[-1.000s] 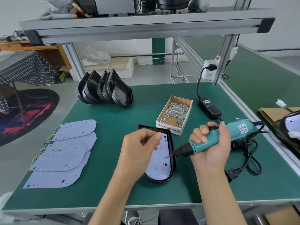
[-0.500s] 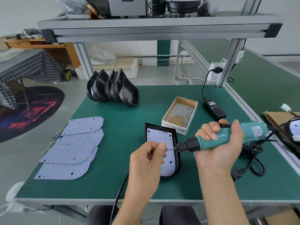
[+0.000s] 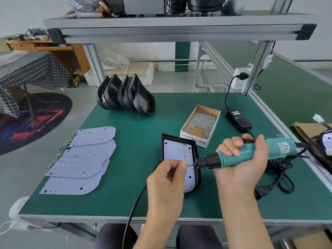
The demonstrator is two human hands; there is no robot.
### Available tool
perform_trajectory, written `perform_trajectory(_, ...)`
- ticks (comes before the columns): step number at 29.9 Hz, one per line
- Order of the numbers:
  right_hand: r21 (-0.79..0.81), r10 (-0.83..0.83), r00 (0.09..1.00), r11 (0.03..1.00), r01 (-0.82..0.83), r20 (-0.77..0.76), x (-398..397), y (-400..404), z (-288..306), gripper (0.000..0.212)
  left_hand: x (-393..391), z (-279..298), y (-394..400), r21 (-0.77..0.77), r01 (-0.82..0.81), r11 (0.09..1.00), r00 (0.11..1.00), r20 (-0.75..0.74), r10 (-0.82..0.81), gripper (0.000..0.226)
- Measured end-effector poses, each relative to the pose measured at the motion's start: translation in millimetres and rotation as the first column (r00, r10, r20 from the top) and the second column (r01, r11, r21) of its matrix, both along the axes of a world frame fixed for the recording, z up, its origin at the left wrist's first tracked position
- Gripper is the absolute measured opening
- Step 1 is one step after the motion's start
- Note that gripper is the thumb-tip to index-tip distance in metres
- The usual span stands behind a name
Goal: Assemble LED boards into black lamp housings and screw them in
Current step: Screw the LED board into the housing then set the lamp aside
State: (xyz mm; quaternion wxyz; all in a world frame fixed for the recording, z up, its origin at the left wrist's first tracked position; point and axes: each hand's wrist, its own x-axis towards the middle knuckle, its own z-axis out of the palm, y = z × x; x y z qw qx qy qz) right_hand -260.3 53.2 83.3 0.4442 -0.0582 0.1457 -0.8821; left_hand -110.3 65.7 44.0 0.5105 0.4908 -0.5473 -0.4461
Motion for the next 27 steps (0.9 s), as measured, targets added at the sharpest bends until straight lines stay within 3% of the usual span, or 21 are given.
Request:
perform_trajectory(3, 0.020, -0.012, 1.000, 1.000, 0.011, 0.010, 1, 1, -1, 0.028, -4, -5, 3, -0.087, -0.039, 0.995, 0.996, 0.072, 0.045, 0.012)
perform_trajectory(9, 0.023, -0.010, 0.999, 1.000, 0.009, 0.031, -4, -5, -2, 0.027, -5, -3, -2, -0.056, 0.011, 0.998, 1.000, 0.006, -0.011, 0.007)
perform_trajectory(11, 0.021, -0.026, 1.000, 0.999, 0.026, 0.001, -8, -10, -4, 0.028, 0, 2, -3, -0.159, -0.017, 0.987, 0.993, 0.115, 0.035, 0.024)
perform_trajectory(14, 0.061, -0.091, 0.993, 0.994, 0.096, -0.080, -18, -21, -6, 0.028, 10, 6, -8, -0.300, -0.155, 0.941, 0.935, 0.262, 0.238, 0.041)
perform_trajectory(17, 0.153, -0.156, 0.972, 0.971, 0.184, -0.176, -26, -34, -10, 0.026, 19, 6, -17, -0.168, -0.235, 0.957, 0.883, 0.375, 0.282, 0.047)
perform_trajectory(21, 0.228, -0.201, 0.942, 0.937, 0.265, -0.267, -25, -49, -16, 0.022, 19, 1, -28, 0.096, -0.147, 0.985, 0.795, 0.603, 0.060, 0.054)
perform_trajectory(27, 0.240, -0.222, 0.915, 0.919, 0.312, -0.336, -20, -60, -23, 0.020, 12, 0, -40, 0.219, -0.144, 0.965, 0.753, 0.656, -0.036, 0.030)
